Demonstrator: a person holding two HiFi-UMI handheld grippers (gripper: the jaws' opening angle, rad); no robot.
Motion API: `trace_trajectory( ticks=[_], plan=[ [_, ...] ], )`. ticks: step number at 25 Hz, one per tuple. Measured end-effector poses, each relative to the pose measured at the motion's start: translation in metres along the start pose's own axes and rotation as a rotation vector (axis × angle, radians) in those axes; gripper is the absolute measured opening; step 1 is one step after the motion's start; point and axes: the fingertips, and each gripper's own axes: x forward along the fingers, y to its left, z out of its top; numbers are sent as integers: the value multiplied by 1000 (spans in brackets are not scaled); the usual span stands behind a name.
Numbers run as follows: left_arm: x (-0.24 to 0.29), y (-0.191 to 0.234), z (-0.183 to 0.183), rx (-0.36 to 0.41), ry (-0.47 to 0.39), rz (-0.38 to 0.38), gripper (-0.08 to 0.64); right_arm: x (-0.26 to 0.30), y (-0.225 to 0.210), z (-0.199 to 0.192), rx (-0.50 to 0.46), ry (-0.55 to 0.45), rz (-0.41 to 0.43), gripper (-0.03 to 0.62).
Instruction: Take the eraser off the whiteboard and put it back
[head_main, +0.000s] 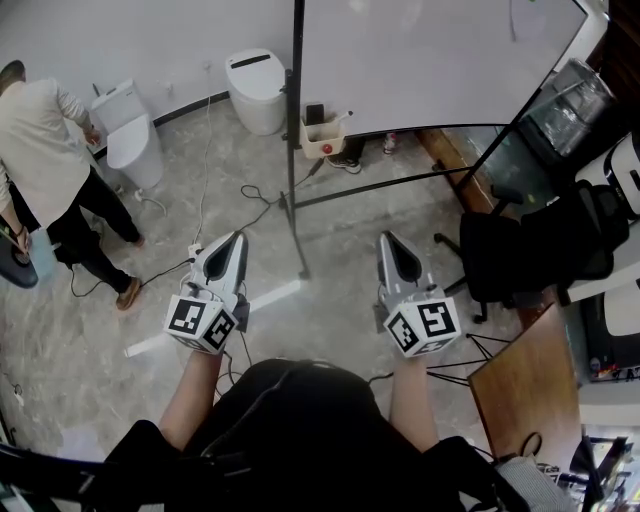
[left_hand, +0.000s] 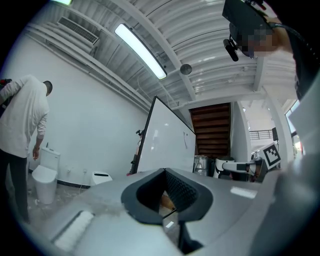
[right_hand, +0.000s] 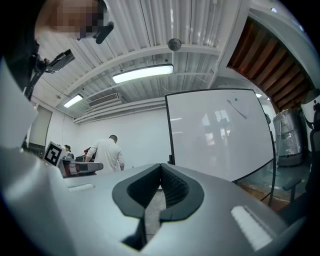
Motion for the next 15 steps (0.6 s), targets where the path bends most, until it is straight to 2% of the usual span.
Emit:
trace_trajectory(
  ticks=[15],
  plan=[
    [13,-19,-12,13,21,4,5,-8,-20,-7,-17,29,15,9]
  ],
)
